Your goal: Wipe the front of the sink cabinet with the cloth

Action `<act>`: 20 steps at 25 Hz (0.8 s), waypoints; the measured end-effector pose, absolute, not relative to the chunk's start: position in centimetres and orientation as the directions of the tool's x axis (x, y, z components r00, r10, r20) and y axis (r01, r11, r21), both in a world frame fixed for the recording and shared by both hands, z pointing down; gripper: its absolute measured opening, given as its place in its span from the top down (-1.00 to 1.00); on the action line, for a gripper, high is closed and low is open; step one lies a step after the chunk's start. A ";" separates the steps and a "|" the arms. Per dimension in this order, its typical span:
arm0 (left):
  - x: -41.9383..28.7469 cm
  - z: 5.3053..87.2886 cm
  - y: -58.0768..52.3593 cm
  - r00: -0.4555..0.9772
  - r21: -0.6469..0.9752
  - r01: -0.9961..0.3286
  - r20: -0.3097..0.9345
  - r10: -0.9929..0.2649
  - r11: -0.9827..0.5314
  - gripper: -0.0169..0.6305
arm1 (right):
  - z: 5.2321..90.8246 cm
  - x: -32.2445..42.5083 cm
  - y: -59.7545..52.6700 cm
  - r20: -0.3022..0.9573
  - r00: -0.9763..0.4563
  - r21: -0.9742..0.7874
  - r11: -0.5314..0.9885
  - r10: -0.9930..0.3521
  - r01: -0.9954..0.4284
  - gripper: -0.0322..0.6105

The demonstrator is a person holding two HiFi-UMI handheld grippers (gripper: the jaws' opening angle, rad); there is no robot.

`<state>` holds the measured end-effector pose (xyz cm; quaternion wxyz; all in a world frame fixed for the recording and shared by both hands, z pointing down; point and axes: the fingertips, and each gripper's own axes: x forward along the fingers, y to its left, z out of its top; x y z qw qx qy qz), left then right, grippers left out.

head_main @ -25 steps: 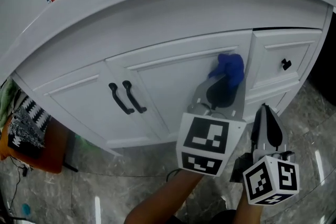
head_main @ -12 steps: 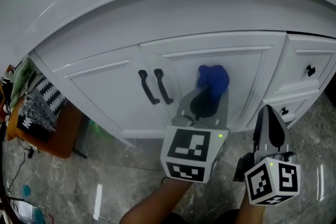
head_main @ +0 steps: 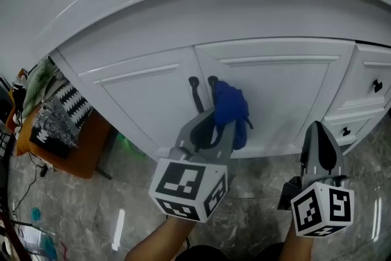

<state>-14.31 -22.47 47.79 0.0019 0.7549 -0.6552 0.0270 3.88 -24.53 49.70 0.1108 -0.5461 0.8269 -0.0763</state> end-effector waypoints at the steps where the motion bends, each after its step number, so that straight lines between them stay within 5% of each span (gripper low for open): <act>1: -14.8 47.8 -22.2 0.141 -0.024 -0.990 0.048 -0.989 -0.142 0.75 | 49.6 3.6 -24.4 -0.101 -0.383 -0.246 0.396 -0.918 -0.885 0.90; 10: -22.4 46.4 -20.4 0.005 0.053 -0.999 0.021 -1.000 -0.004 0.74 | 49.3 1.8 -23.7 -0.112 -0.413 -0.249 0.428 -0.904 -0.869 0.90; 20: -28.5 45.8 -20.6 -0.169 -0.044 -0.985 0.025 -0.985 0.167 0.74 | 49.1 0.5 -23.2 -0.119 -0.433 -0.239 0.449 -0.893 -0.861 0.90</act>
